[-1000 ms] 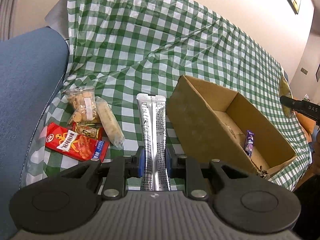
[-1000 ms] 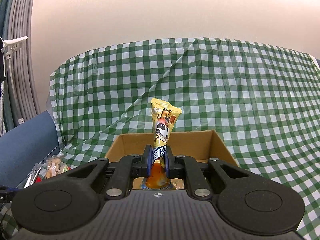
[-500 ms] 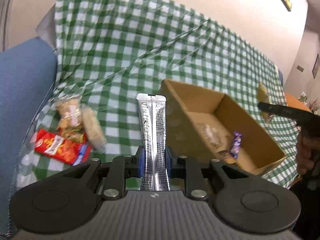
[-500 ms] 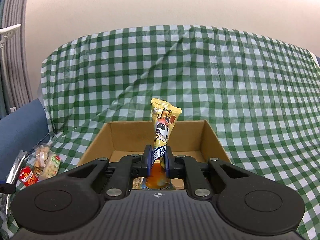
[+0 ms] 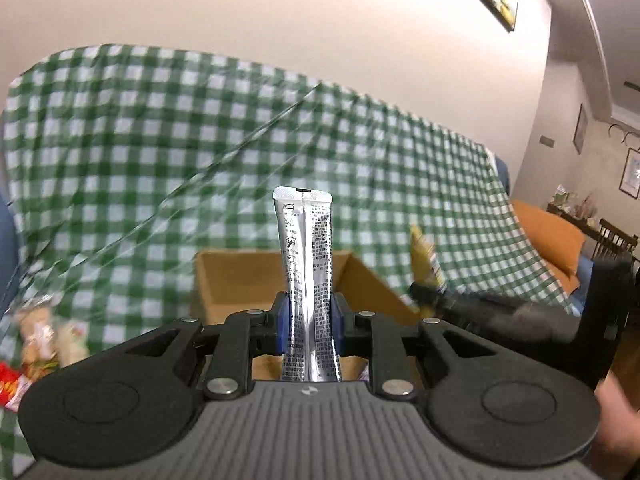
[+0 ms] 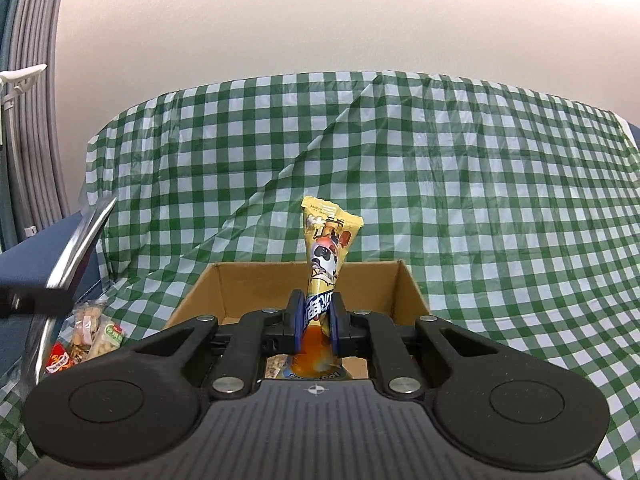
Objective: Organize snacks
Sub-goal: 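Carry the silver stick pack and yellow wafer stick over the box with both grippers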
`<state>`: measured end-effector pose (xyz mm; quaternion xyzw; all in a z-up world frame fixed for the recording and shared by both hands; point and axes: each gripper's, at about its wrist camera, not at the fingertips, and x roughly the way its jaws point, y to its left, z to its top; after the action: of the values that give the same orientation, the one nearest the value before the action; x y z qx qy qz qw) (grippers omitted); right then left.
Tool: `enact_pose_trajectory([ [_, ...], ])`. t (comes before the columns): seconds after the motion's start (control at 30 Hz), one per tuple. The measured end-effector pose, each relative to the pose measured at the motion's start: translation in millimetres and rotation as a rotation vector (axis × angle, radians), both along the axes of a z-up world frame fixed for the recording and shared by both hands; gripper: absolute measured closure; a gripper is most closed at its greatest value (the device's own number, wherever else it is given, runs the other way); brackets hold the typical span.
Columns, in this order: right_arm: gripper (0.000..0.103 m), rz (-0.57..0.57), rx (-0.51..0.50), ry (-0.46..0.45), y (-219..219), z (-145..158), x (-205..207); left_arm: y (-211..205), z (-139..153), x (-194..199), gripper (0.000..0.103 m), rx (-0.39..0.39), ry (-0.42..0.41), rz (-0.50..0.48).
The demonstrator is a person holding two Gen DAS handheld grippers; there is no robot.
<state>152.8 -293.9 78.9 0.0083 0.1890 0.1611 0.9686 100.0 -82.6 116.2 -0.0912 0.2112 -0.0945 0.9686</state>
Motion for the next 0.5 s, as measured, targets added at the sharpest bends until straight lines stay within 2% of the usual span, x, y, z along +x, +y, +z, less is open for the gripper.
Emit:
enact_pose_trajectory([
  [0.27,0.090,-0.043,0.023,0.008,-14,0,5,-52,19,44,0.080,0.020,-0.009,-0.031],
  [0.5,0.090,-0.053,0.034,0.021,-17,-2,11,-66,17,64,0.080,0.001,0.015,-0.036],
])
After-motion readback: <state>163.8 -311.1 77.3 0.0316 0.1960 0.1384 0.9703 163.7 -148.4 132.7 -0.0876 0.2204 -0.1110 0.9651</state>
